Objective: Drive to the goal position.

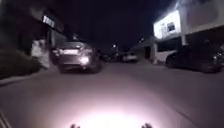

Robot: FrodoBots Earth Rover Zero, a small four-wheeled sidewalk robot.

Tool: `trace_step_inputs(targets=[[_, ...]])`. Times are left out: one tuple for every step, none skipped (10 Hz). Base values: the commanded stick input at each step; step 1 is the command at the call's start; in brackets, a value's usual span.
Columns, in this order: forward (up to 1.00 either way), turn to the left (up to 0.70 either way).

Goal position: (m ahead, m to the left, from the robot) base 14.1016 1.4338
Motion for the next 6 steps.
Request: trace_step_inputs(targets=[[1.00, 0.00], [1.00, 0.00], [1.00, 0.00], [1.00, 0.00], [1.00, 0.00], [1.00, 0.00]])
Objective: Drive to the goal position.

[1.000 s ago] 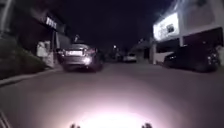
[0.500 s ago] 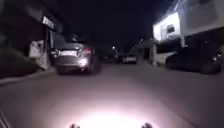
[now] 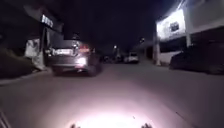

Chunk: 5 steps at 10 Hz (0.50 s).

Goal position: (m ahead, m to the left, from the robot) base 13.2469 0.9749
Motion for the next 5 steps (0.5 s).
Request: trace_step_inputs(targets=[[1.00, 0.00], [1.00, 0.00], [1.00, 0.00], [1.00, -0.06], [1.00, -0.40]])
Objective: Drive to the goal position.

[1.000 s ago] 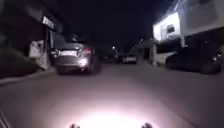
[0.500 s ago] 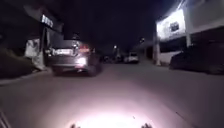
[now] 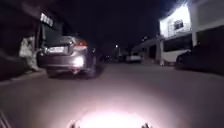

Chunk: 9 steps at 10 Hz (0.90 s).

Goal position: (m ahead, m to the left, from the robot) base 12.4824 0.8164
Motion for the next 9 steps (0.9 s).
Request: trace_step_inputs(targets=[[1.00, -0.40], [1.00, -0.40], [1.00, -0.30], [1.00, -0.08], [1.00, 0.00], [1.00, 0.00], [1.00, 0.00], [1.00, 0.00], [1.00, 0.00]])
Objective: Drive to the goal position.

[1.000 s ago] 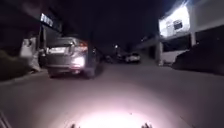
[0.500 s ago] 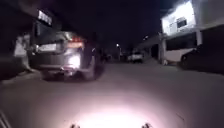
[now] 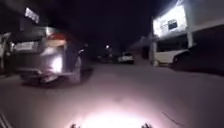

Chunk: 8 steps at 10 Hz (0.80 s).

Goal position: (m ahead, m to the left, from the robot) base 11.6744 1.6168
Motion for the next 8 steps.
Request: trace_step_inputs(targets=[[1.00, 0.00], [1.00, 0.00], [1.00, 0.00], [1.00, -0.04], [1.00, -0.27], [1.00, -0.39], [1.00, -0.36], [1.00, -0.34]])
